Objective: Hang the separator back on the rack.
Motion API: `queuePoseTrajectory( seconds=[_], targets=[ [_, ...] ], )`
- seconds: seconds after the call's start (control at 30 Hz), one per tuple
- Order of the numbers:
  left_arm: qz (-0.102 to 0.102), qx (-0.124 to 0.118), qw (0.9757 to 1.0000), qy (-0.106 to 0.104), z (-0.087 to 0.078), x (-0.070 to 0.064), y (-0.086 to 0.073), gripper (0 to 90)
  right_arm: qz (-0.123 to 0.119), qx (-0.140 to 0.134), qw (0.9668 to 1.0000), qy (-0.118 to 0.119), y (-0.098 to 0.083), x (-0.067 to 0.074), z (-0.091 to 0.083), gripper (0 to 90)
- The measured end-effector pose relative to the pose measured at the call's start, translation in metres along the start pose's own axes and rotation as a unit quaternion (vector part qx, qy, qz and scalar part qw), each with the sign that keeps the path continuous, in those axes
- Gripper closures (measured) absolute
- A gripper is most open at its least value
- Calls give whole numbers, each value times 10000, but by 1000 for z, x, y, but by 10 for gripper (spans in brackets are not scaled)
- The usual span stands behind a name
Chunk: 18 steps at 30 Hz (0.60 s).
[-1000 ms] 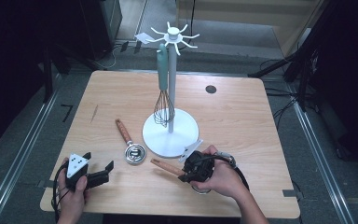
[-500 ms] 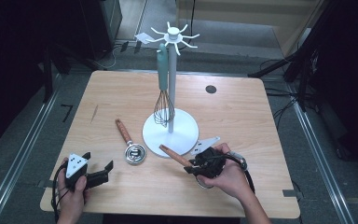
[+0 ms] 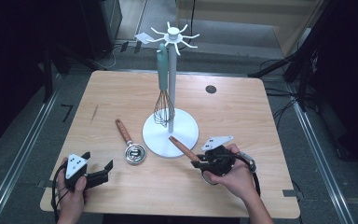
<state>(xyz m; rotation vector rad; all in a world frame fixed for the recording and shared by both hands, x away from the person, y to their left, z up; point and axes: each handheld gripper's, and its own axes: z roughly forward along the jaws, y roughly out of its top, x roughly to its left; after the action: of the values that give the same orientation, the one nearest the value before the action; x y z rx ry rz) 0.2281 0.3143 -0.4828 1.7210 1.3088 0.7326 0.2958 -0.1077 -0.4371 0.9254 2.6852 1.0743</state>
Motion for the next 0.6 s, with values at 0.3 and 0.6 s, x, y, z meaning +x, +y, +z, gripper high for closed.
queuePoseTrajectory(
  seconds=[0.3,0.6],
  targets=[
    [8,-17,10000,35,0,0,0,75,236,-286,9991,-184,-5,-7,-10,710],
    [102,-114,9998,147,-3,-2,1,75,390,-527,9973,-328,-6,-9,-15,709]
  ],
)
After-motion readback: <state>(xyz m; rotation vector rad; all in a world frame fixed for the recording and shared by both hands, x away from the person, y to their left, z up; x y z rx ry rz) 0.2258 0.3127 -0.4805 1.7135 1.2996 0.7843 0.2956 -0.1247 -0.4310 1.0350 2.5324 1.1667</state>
